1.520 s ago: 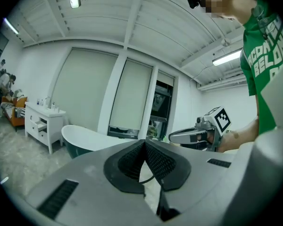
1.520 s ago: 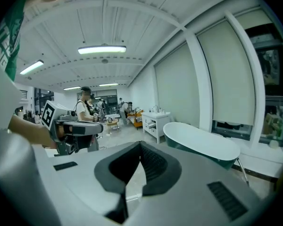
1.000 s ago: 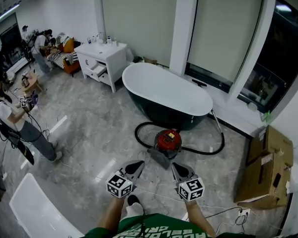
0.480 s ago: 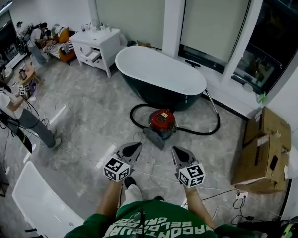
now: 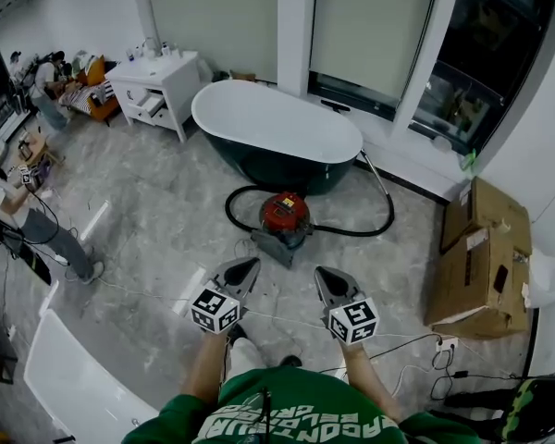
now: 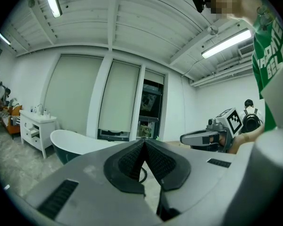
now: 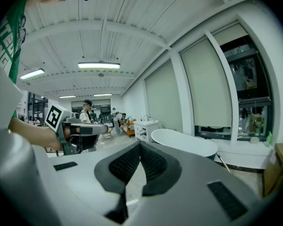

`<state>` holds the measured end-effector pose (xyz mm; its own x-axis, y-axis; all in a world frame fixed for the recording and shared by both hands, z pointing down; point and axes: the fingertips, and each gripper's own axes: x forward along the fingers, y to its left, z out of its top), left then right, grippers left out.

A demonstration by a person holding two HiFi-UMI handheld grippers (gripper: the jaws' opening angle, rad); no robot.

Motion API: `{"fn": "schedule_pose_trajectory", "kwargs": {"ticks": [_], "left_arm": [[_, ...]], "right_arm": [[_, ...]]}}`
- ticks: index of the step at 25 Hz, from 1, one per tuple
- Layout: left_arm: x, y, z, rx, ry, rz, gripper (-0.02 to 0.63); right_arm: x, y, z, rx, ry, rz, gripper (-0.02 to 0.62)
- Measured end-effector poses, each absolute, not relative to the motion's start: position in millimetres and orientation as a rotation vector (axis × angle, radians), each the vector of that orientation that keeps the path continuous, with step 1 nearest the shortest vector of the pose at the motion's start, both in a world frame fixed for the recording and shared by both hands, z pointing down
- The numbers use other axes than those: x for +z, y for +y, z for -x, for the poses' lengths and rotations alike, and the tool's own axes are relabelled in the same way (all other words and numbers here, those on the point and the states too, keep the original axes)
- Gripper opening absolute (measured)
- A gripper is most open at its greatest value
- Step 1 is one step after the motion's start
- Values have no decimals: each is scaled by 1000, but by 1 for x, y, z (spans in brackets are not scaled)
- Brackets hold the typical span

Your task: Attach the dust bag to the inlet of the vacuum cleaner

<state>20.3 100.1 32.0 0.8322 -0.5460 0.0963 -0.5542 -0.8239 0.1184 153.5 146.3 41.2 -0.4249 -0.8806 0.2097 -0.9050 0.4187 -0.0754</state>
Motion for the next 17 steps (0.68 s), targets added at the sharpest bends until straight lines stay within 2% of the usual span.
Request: {"fn": "schedule_pose_trajectory", "kwargs": {"ticks": [17], "left_arm": [[25, 104, -31, 80, -833, -2904, 3]], "right_arm": [[46, 154, -163, 262, -2516, -1626, 9]]}}
